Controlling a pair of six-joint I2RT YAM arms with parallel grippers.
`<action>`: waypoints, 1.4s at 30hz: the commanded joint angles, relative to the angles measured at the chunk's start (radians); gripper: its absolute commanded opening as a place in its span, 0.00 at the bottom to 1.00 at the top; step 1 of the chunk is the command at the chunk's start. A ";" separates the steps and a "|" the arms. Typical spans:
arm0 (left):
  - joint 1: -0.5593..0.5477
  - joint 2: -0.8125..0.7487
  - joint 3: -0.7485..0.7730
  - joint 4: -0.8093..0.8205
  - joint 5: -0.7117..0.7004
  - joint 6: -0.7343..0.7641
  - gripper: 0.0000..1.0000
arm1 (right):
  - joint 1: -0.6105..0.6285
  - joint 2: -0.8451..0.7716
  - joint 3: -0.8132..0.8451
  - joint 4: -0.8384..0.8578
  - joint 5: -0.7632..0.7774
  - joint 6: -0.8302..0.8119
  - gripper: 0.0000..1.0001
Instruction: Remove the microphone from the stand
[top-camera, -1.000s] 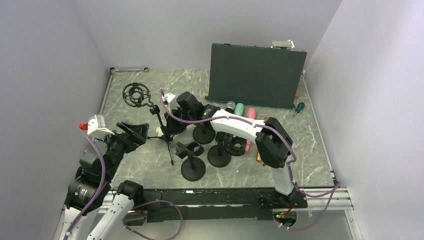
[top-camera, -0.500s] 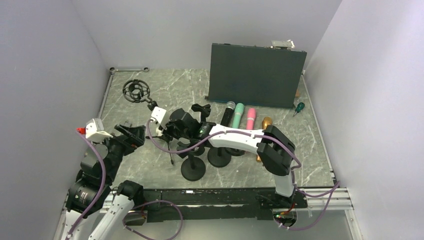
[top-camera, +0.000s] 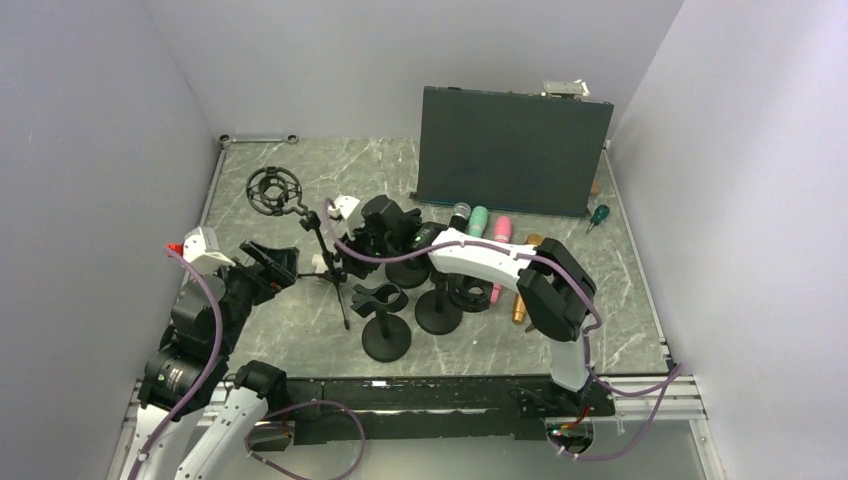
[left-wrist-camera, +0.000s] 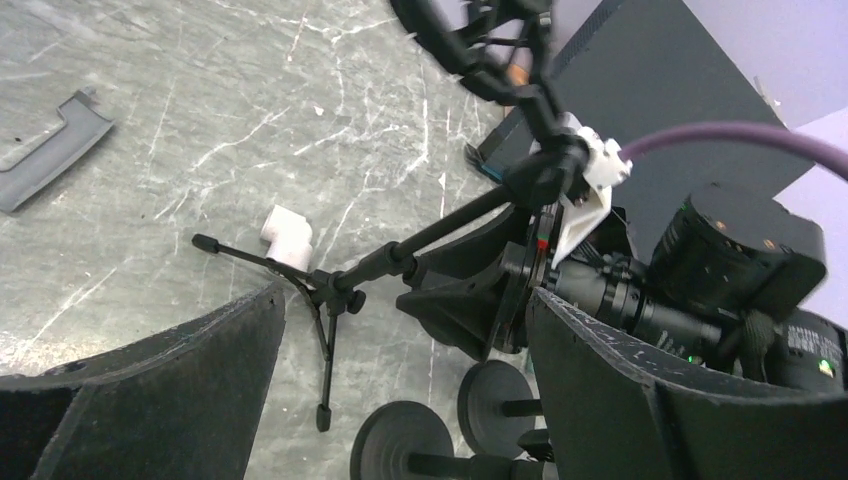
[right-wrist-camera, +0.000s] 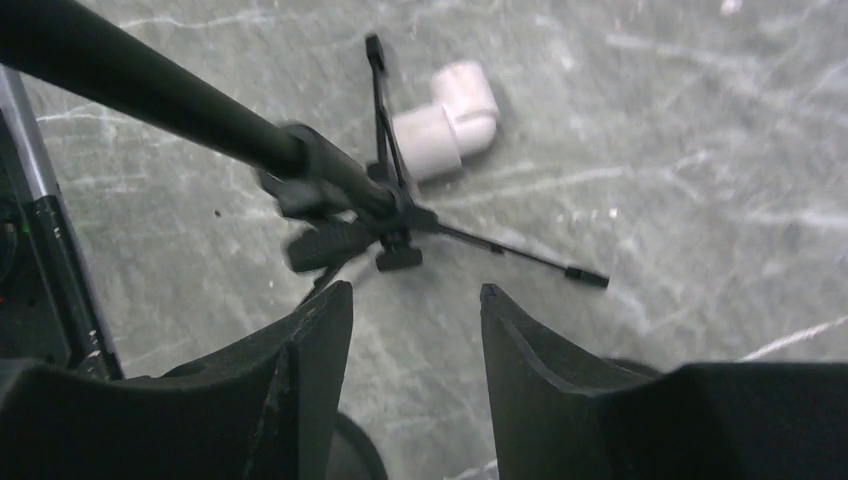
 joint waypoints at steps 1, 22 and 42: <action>-0.001 -0.001 0.017 0.037 0.033 0.000 0.93 | -0.055 -0.016 0.053 -0.095 -0.120 0.189 0.56; -0.001 0.034 0.033 0.040 0.065 0.022 0.95 | -0.076 -0.097 0.164 -0.201 -0.121 0.270 0.68; -0.001 -0.010 0.154 0.160 0.202 0.282 0.99 | -0.183 -0.704 -0.042 -0.315 0.386 0.271 0.95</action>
